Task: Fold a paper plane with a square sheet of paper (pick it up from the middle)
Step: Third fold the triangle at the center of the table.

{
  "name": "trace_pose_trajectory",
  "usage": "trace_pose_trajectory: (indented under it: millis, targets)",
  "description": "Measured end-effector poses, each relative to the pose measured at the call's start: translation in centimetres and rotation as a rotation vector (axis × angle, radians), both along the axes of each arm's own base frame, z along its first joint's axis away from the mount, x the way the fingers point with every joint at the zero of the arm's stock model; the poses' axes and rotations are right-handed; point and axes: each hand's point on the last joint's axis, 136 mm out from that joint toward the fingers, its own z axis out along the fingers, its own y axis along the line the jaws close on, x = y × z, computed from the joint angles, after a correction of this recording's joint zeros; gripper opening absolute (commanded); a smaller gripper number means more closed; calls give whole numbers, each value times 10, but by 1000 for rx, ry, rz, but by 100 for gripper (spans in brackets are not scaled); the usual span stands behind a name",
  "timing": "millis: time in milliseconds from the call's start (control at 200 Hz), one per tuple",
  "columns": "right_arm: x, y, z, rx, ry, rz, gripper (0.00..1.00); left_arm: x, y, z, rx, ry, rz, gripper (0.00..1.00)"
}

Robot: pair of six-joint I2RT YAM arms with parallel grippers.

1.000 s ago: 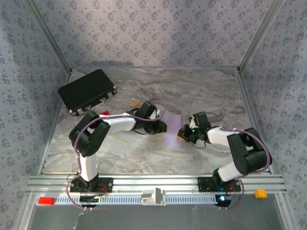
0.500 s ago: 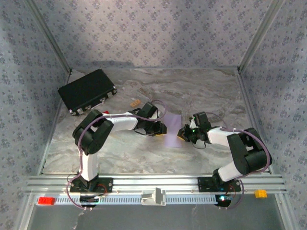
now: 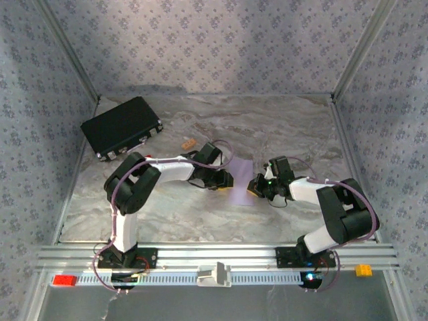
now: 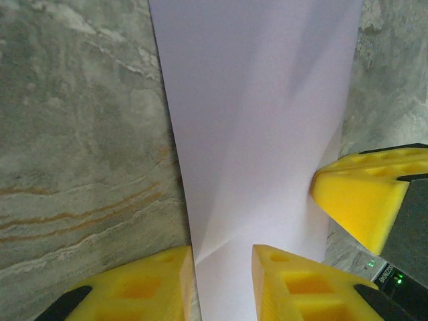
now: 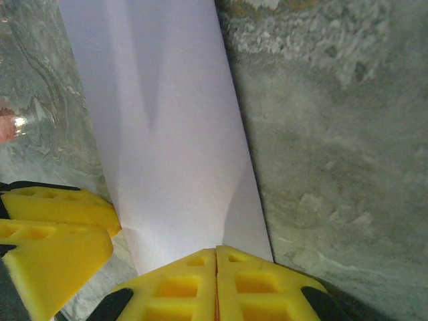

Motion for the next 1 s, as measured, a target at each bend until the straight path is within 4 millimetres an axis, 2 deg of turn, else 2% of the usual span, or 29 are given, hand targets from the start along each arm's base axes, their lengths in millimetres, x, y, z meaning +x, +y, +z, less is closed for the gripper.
trace_pose_trajectory:
  millis: [680,999]
  targets:
    - [0,0,0,3,-1,-1,8,-1,-5,3,-29,5,-2,26]
    - [0,0,1,4,-3,-2,9,-3,-3,0,-27,15,8,14]
